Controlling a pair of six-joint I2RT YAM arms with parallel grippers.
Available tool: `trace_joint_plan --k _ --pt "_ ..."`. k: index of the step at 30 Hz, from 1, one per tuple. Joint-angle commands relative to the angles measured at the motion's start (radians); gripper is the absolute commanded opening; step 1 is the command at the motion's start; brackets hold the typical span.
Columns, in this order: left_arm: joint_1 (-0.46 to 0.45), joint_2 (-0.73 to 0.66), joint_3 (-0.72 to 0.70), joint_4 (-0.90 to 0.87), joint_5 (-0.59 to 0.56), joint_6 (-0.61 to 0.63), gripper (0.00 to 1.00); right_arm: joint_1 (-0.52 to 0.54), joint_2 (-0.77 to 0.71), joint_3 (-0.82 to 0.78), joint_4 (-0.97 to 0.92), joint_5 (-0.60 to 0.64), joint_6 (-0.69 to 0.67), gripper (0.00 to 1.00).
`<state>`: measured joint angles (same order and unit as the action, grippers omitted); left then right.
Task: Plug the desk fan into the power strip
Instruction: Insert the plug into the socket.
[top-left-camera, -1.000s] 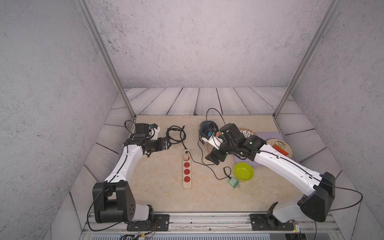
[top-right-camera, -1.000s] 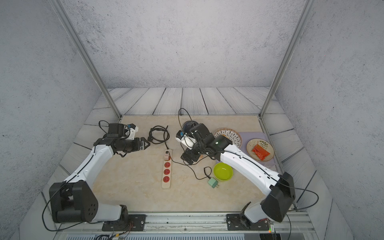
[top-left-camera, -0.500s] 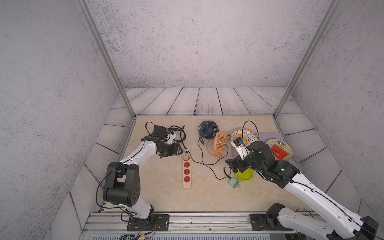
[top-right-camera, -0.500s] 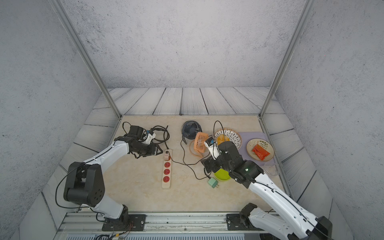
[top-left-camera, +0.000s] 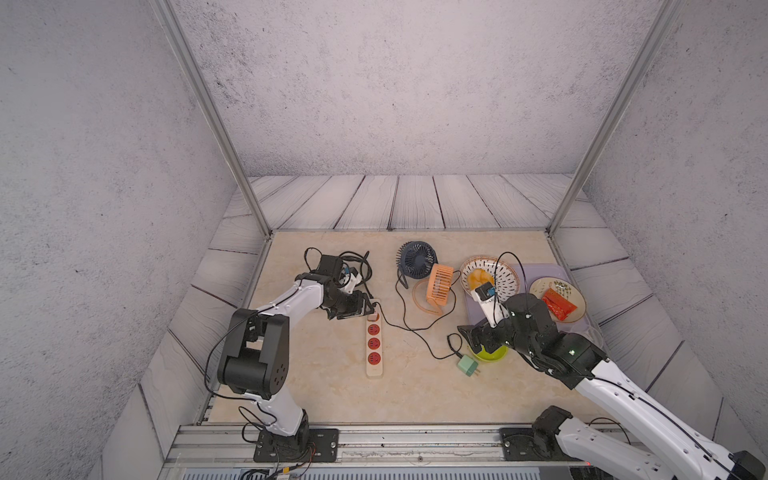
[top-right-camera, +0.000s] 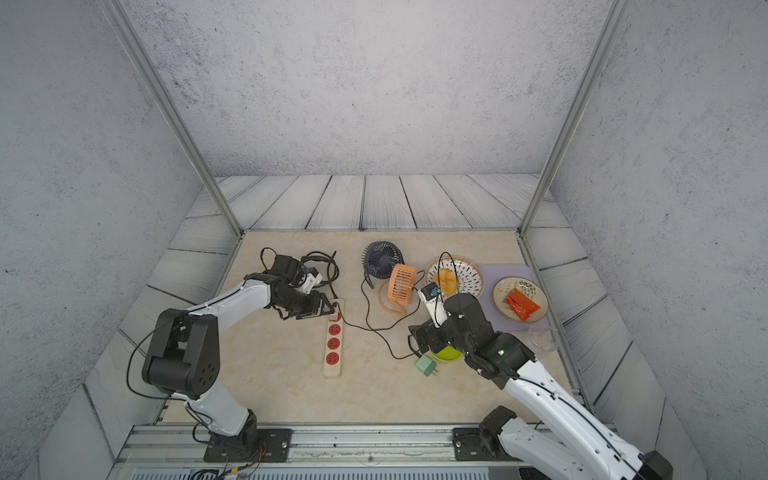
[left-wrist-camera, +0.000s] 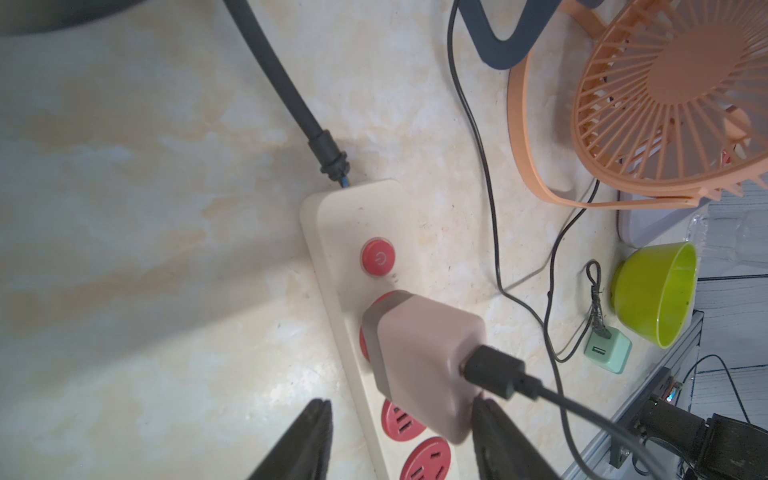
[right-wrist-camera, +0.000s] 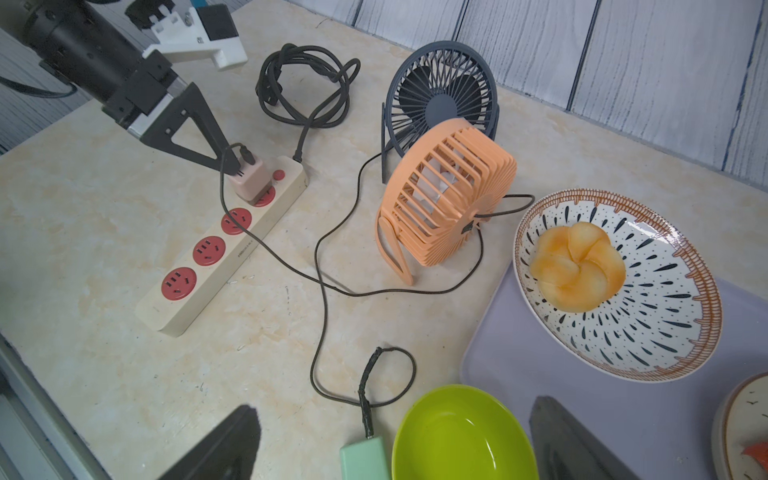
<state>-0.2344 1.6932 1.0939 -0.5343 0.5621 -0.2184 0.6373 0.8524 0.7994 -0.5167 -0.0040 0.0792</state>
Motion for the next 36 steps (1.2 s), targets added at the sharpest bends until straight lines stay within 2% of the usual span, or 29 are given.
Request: trace_joint_plan --k 1,4,10,15,24,36 --pt "-0.007 0.050 0.011 -0.016 -0.053 -0.003 0.57 -0.006 -0.018 -0.011 0.012 0.010 0.015 0.96" --pt "-0.006 0.085 0.018 -0.025 -0.064 -0.007 0.51 -0.007 -0.015 -0.013 0.011 0.021 0.008 0.96" --pt "-0.003 0.088 -0.041 -0.042 -0.172 -0.004 0.32 -0.011 -0.012 -0.019 0.011 0.016 -0.001 0.96" --pt "-0.004 0.115 -0.058 -0.056 -0.188 -0.013 0.17 -0.016 -0.012 -0.020 0.014 0.019 0.000 0.96" --pt "0.000 0.193 -0.036 -0.087 -0.220 -0.033 0.09 -0.019 0.002 -0.008 0.014 0.016 -0.012 0.96" --pt "-0.007 0.237 -0.027 -0.157 -0.319 -0.041 0.07 -0.026 0.010 -0.003 0.012 0.012 -0.018 0.96"
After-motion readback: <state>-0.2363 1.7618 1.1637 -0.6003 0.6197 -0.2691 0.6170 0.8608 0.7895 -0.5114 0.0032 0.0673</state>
